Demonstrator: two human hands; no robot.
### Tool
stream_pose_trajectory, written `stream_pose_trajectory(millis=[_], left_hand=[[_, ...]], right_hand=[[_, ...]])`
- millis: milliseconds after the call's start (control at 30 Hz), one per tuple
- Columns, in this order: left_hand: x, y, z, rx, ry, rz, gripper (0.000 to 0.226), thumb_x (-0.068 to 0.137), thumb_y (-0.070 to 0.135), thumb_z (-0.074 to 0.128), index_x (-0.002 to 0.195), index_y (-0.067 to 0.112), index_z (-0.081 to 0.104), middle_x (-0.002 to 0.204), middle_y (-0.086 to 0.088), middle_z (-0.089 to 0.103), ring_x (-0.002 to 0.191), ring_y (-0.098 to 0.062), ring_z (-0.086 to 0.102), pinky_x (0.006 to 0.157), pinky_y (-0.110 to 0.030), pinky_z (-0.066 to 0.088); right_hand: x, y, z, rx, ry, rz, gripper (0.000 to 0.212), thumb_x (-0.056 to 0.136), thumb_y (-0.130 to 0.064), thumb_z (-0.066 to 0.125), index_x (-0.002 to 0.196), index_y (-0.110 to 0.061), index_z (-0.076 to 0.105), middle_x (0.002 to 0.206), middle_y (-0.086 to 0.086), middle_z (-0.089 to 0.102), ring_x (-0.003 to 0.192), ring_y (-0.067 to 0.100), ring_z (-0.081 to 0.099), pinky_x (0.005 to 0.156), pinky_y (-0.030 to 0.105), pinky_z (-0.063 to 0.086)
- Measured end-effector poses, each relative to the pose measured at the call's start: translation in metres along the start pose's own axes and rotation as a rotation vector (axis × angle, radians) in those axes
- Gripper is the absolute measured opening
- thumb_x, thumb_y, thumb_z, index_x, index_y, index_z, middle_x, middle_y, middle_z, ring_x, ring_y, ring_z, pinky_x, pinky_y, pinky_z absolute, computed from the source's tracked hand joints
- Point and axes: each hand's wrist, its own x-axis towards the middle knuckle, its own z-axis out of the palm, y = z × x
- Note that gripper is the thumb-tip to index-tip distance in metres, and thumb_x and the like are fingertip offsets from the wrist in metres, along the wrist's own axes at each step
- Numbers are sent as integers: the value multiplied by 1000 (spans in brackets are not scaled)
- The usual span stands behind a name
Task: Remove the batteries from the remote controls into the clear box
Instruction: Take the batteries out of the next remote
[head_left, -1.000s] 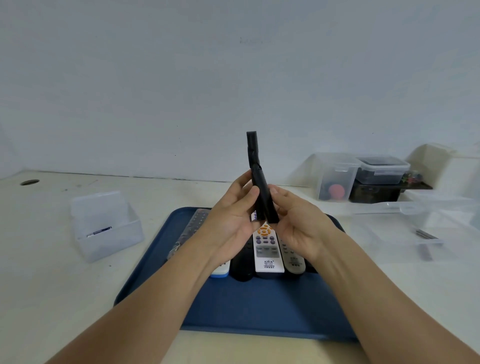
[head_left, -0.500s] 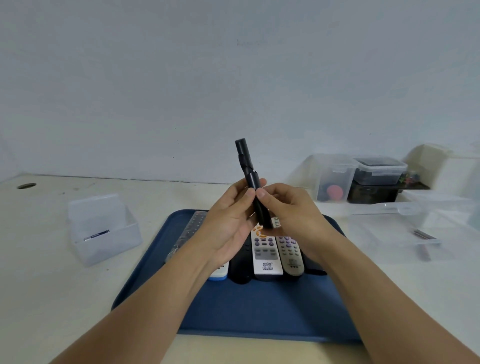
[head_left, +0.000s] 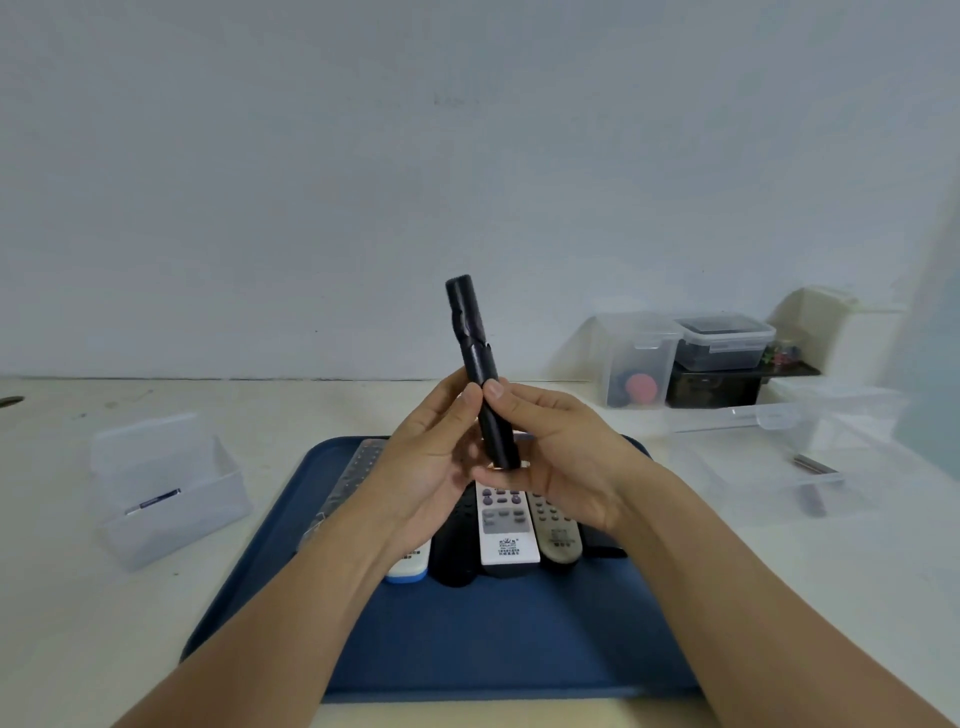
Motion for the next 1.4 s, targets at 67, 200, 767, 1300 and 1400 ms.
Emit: stream_pose_trajectory(millis=[67, 200, 767, 1300, 1400], left_hand=[[-2, 2, 2, -1, -6, -14, 35, 89, 36, 65, 119, 19, 71, 113, -3, 70, 83, -11, 67, 75, -27, 53], [-3, 3, 4, 15, 86, -1, 34, 94, 36, 59, 113, 10, 69, 116, -12, 68, 102, -23, 64, 74, -33, 56], [-4, 7, 5, 49, -24, 120, 23, 81, 30, 76, 101, 20, 77, 112, -6, 73, 97, -16, 70, 75, -27, 58], [-1, 14, -8, -34, 59, 146, 24, 80, 15, 76, 104, 14, 76, 112, -8, 75, 109, -19, 71, 82, -24, 57], [-1, 13, -7, -34, 54, 150, 21, 80, 15, 75, 101, 16, 80, 113, -9, 75, 111, -20, 71, 84, -24, 57]], right_hand=[[0, -2, -1, 3, 31, 28, 30, 88, -33, 73, 108, -10, 71, 82, 7, 61, 66, 15, 63, 55, 24, 56], [1, 0, -3, -150, 103, 39, 36, 86, -24, 77, 109, 3, 70, 81, 6, 62, 54, 11, 51, 45, 18, 46], [-1, -3, -11, -192, 55, -152, 23, 93, -21, 69, 106, -3, 74, 88, 12, 71, 69, 17, 64, 58, 21, 52], [-9, -18, -17, -371, 101, -305, 17, 89, -19, 72, 105, -16, 77, 97, 11, 76, 81, 20, 72, 64, 22, 55], [-9, -20, -18, -382, 126, -321, 16, 87, -18, 75, 103, -15, 77, 95, 10, 77, 80, 20, 74, 62, 22, 56]])
